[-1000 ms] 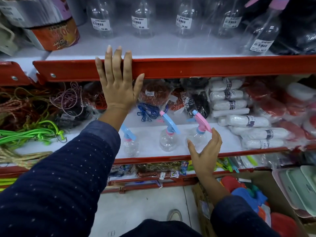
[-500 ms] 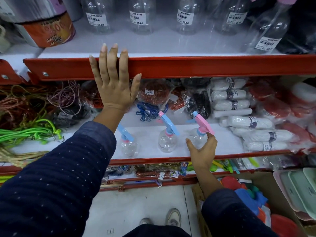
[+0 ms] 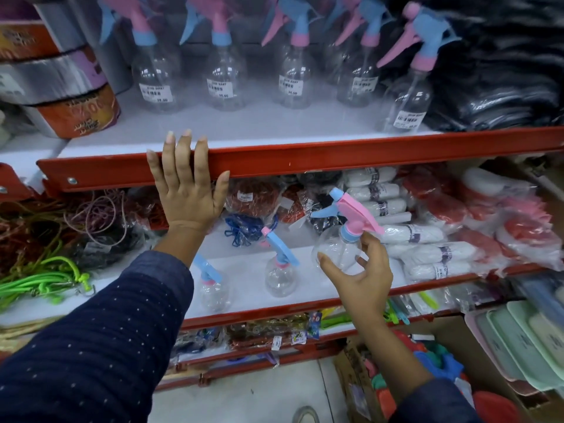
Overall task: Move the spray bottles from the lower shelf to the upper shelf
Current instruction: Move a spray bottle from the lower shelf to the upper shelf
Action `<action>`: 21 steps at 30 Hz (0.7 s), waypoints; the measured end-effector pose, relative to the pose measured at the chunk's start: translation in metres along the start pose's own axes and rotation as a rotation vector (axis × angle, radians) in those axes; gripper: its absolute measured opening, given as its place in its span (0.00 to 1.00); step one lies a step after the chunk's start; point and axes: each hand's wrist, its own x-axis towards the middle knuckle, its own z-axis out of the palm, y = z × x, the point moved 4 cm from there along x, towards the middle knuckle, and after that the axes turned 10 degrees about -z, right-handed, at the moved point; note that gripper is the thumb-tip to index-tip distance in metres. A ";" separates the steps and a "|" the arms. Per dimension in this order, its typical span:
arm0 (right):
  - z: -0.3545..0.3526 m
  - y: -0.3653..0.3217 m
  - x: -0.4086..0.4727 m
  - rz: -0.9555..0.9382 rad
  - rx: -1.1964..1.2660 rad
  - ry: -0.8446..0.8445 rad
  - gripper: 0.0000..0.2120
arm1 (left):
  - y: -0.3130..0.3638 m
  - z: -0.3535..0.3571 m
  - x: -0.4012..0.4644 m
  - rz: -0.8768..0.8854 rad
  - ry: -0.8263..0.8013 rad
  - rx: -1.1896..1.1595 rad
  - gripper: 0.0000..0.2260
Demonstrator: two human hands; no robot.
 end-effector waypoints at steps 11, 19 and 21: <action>-0.032 -0.115 0.086 -0.203 0.113 -0.078 0.21 | 0.001 -0.005 0.002 -0.034 -0.057 -0.028 0.22; -0.008 -0.150 0.146 -0.200 0.188 -0.112 0.27 | 0.001 -0.006 0.004 -0.039 -0.038 -0.024 0.23; 0.000 -0.157 0.159 -0.209 0.188 -0.123 0.24 | 0.001 -0.005 0.004 -0.033 -0.024 -0.020 0.23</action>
